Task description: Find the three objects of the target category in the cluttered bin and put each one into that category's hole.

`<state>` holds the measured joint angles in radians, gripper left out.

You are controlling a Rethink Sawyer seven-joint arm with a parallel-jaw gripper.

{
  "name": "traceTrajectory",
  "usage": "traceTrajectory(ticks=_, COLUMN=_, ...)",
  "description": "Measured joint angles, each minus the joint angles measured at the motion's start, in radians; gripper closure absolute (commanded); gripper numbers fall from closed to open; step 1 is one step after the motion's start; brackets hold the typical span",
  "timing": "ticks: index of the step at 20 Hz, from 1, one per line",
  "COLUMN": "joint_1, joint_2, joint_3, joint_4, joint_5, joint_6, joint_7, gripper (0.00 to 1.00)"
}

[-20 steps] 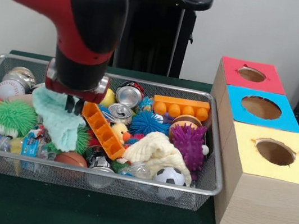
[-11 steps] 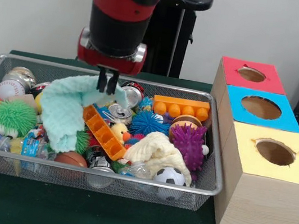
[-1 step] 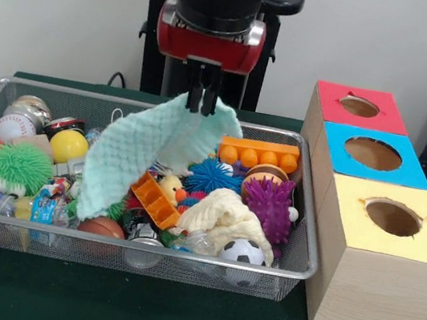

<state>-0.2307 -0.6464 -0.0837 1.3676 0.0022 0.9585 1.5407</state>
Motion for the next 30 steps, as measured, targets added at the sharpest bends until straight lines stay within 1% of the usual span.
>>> traceTrajectory(ticks=4, joint_1=0.008, joint_2=-0.033, joint_3=0.004, joint_4=0.032, joint_5=0.014, joint_6=-0.056, joint_7=0.000, gripper=1.00)
traceTrajectory(ticks=7, joint_1=0.007, joint_2=-0.054, joint_3=0.013, joint_4=0.068, joint_5=0.064, joint_6=-0.130, joint_7=0.000, gripper=1.00)
traceTrajectory(ticks=10, joint_1=0.007, joint_2=-0.057, joint_3=0.015, joint_4=0.092, joint_5=0.108, joint_6=-0.158, joint_7=0.000, gripper=1.00)
traceTrajectory(ticks=14, joint_1=0.005, joint_2=-0.050, joint_3=0.019, joint_4=0.122, joint_5=0.160, joint_6=-0.157, joint_7=0.000, gripper=1.00)
traceTrajectory(ticks=18, joint_1=0.003, joint_2=-0.043, joint_3=0.030, joint_4=0.152, joint_5=0.189, joint_6=-0.139, joint_7=0.000, gripper=1.00)
traceTrajectory(ticks=23, joint_1=0.005, joint_2=-0.029, joint_3=0.032, joint_4=0.162, joint_5=0.204, joint_6=-0.095, joint_7=0.000, gripper=1.00)
traceTrajectory(ticks=24, joint_1=0.008, joint_2=-0.016, joint_3=0.032, joint_4=0.162, joint_5=0.214, joint_6=-0.046, joint_7=0.000, gripper=0.00)
traceTrajectory(ticks=27, joint_1=0.009, joint_2=-0.014, joint_3=0.032, joint_4=0.162, joint_5=0.215, joint_6=-0.034, joint_7=0.000, gripper=0.00)
traceTrajectory(ticks=28, joint_1=0.010, joint_2=-0.009, joint_3=0.032, joint_4=0.162, joint_5=0.216, joint_6=-0.007, joint_7=0.000, gripper=0.00)
traceTrajectory(ticks=30, joint_1=0.012, joint_2=-0.006, joint_3=0.032, joint_4=0.162, joint_5=0.216, joint_6=0.007, joint_7=0.000, gripper=0.00)
